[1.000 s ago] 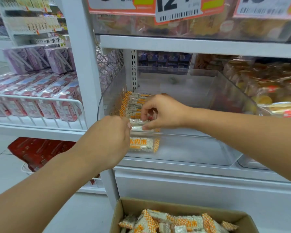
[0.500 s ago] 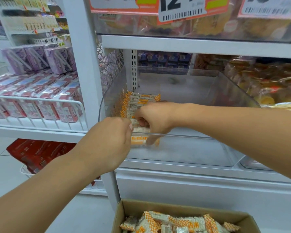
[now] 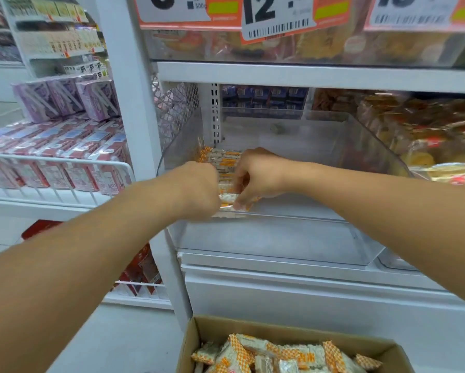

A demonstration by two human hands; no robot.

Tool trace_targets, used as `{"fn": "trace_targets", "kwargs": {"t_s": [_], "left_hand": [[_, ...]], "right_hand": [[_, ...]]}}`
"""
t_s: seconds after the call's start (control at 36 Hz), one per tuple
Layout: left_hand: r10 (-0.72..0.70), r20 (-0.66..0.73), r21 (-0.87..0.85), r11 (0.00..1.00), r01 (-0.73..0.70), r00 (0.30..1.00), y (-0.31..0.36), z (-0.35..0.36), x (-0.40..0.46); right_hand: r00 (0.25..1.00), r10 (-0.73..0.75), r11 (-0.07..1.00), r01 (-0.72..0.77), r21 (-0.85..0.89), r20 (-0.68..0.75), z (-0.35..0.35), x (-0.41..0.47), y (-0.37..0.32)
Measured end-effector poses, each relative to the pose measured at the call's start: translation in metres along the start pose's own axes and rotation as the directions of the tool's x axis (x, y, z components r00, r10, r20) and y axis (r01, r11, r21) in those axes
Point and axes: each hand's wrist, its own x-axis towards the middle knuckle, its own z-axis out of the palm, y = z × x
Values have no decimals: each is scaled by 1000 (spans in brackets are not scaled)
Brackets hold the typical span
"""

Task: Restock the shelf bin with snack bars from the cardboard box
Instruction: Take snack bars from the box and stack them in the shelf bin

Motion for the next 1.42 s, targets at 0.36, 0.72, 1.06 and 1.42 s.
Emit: {"fn": "trace_targets", "kwargs": {"t_s": [0.36,0.72,1.06,1.42], "left_hand": [[90,31,229,969,-95,995,-19,3,66],[235,-93,346,919,-190,968,-20,9,62],[209,18,293,934,-205,978,-18,10,58],[234,-77,401,897,-185,969,-26,17,56]], "right_hand": [[982,-96,948,139,285,-160,15,-6,17],[990,-111,985,121,124,-85,15,-12,12],[988,128,948,-95,305,-90,22,-12,18],[992,126,944,-124,307,12,17,-15,32]]}}
